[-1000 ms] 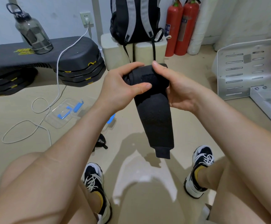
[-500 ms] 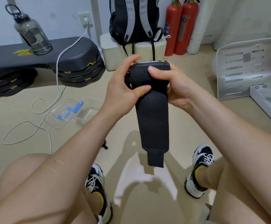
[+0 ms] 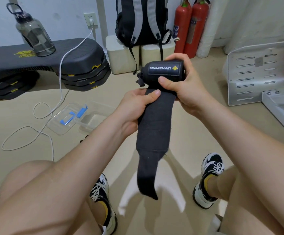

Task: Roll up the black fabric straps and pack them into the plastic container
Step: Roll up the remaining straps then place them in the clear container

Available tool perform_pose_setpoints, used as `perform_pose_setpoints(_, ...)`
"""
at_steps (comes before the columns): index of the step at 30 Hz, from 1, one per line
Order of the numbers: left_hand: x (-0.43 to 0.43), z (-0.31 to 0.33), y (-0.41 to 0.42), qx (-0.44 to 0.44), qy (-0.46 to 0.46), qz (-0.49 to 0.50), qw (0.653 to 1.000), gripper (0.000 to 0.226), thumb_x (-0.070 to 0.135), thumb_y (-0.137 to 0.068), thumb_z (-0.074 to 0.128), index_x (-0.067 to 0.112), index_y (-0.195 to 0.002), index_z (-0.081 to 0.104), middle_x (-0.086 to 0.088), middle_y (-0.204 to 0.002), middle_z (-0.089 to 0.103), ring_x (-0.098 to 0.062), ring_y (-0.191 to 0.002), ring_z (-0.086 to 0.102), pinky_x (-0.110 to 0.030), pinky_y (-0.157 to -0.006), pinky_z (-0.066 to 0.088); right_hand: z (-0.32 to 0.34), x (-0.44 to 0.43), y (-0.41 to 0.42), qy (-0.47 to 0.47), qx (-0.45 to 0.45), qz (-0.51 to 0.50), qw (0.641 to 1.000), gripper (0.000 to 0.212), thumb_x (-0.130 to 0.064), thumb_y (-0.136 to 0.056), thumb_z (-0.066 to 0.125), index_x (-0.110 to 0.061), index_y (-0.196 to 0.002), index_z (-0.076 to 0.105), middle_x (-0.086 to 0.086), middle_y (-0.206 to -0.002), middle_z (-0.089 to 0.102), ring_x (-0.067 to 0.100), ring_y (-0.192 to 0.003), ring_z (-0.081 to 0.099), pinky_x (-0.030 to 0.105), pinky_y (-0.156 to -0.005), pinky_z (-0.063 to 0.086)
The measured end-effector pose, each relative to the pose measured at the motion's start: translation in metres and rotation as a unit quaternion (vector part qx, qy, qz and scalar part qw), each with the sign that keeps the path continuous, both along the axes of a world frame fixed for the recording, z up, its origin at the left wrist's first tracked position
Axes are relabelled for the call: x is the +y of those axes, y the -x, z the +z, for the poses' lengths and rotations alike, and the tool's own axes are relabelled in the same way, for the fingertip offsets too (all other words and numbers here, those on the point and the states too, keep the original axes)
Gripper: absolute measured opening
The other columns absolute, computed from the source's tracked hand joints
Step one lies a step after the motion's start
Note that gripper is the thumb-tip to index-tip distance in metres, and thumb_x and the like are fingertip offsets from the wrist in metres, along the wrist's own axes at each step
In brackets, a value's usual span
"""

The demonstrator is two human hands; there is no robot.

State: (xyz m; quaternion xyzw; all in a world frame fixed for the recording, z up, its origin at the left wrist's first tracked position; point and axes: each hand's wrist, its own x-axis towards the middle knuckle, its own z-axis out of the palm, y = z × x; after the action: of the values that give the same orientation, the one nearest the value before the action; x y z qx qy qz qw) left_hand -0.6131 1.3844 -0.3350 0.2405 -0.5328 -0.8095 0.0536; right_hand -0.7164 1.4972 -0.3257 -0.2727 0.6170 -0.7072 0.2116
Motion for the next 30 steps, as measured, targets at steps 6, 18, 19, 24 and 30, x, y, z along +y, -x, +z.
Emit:
perform_pose_setpoints(6, -0.005, 0.009, -0.006, -0.011, 0.007, 0.045, 0.999, 0.046, 0.005, -0.086, 0.072, 0.018, -0.125, 0.050, -0.008, -0.079, 0.074, -0.019, -0.065, 0.070, -0.030, -0.056, 0.056, 0.000, 0.001, 0.004, -0.005, 0.036, -0.021, 0.999, 0.048, 0.011, -0.084, 0.063, -0.028, -0.109, 0.051, 0.007, -0.110, 0.061, 0.022, -0.090, 0.063, 0.030, -0.058, 0.053)
perform_pose_setpoints(18, -0.024, 0.023, -0.015, 0.059, 0.042, -0.109, 0.991, 0.068, -0.017, -0.067, 0.028, 0.003, -0.119, 0.065, -0.016, -0.104, 0.069, -0.018, -0.083, 0.066, -0.029, -0.079, 0.055, 0.014, 0.005, 0.003, 0.024, -0.115, -0.051, 0.992, 0.021, -0.008, -0.090, 0.060, -0.024, -0.104, 0.056, 0.003, -0.106, 0.063, 0.014, -0.085, 0.065, 0.023, -0.053, 0.049)
perform_pose_setpoints(19, -0.027, 0.024, -0.016, 0.069, 0.058, -0.136, 0.987, 0.075, -0.023, -0.064, 0.024, 0.003, -0.123, 0.062, -0.014, -0.104, 0.072, -0.019, -0.089, 0.069, -0.030, -0.081, 0.056, 0.016, 0.006, 0.003, 0.027, -0.126, -0.046, 0.991, 0.009, -0.018, -0.095, 0.059, -0.024, -0.102, 0.056, -0.001, -0.099, 0.064, 0.010, -0.077, 0.065, 0.022, -0.052, 0.048)
perform_pose_setpoints(24, -0.021, 0.026, -0.019, 0.116, 0.258, -0.133, 0.950, 0.052, -0.025, -0.081, 0.057, 0.006, -0.123, 0.063, 0.001, -0.095, 0.077, -0.011, -0.094, 0.071, -0.025, -0.084, 0.056, 0.019, 0.009, 0.002, 0.017, -0.166, -0.022, 0.986, 0.006, -0.017, -0.099, 0.056, -0.022, -0.098, 0.059, 0.001, -0.088, 0.063, 0.004, -0.056, 0.061, 0.017, -0.047, 0.046)
perform_pose_setpoints(30, -0.030, 0.024, -0.012, 0.188, 0.466, 0.036, 0.864, 0.028, 0.000, -0.074, 0.076, 0.021, -0.092, 0.073, 0.011, -0.077, 0.060, 0.006, -0.072, 0.054, -0.012, -0.069, 0.043, 0.017, 0.008, -0.003, -0.002, -0.176, 0.031, 0.984, 0.019, -0.005, -0.097, 0.054, -0.021, -0.104, 0.062, -0.002, -0.091, 0.067, 0.007, -0.064, 0.063, 0.017, -0.047, 0.048)
